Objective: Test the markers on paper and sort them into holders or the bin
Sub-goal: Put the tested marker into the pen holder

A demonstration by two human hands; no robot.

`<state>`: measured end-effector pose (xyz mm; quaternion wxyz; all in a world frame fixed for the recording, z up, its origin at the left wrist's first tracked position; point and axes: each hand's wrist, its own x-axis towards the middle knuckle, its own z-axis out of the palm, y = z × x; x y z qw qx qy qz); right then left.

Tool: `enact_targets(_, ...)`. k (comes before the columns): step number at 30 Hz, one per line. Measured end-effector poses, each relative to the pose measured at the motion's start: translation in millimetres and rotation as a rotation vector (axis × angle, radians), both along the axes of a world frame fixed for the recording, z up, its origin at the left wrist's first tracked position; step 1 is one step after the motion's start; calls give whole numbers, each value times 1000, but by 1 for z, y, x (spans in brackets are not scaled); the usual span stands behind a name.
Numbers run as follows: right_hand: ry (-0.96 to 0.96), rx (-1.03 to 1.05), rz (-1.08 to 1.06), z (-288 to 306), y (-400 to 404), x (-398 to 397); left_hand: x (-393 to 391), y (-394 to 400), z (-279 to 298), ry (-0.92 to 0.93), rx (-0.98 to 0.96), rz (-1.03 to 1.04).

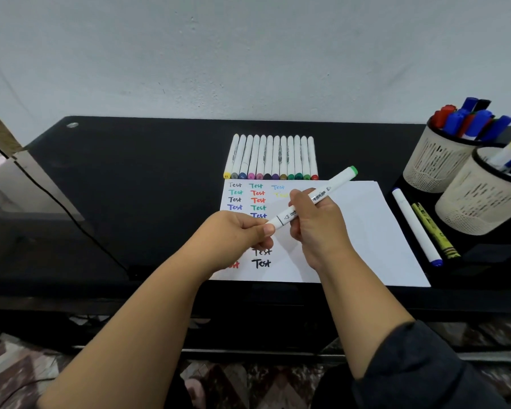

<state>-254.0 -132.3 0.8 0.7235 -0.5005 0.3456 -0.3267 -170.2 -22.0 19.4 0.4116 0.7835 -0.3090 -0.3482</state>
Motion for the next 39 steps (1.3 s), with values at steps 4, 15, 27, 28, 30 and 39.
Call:
enact_targets(4, -31, -26, 25, 0, 3, 1, 5, 4, 2, 81, -37, -10)
enact_targets(15, 22, 17, -64, 6, 13, 9, 2, 9, 5, -83, -47, 38)
enact_targets(27, -29, 146, -247, 0, -9, 8, 12, 22, 4, -214, 20, 107)
enact_targets(28, -26, 140, -257, -1, -14, 6, 15, 25, 5, -186, -26, 147)
enact_targets(30, -26, 121, -239, -2, -17, 5, 18, 25, 6, -159, -69, 177)
enact_targets(39, 66, -84, -135, 2, -30, 7, 24, 2, -4, -318, -8, 107)
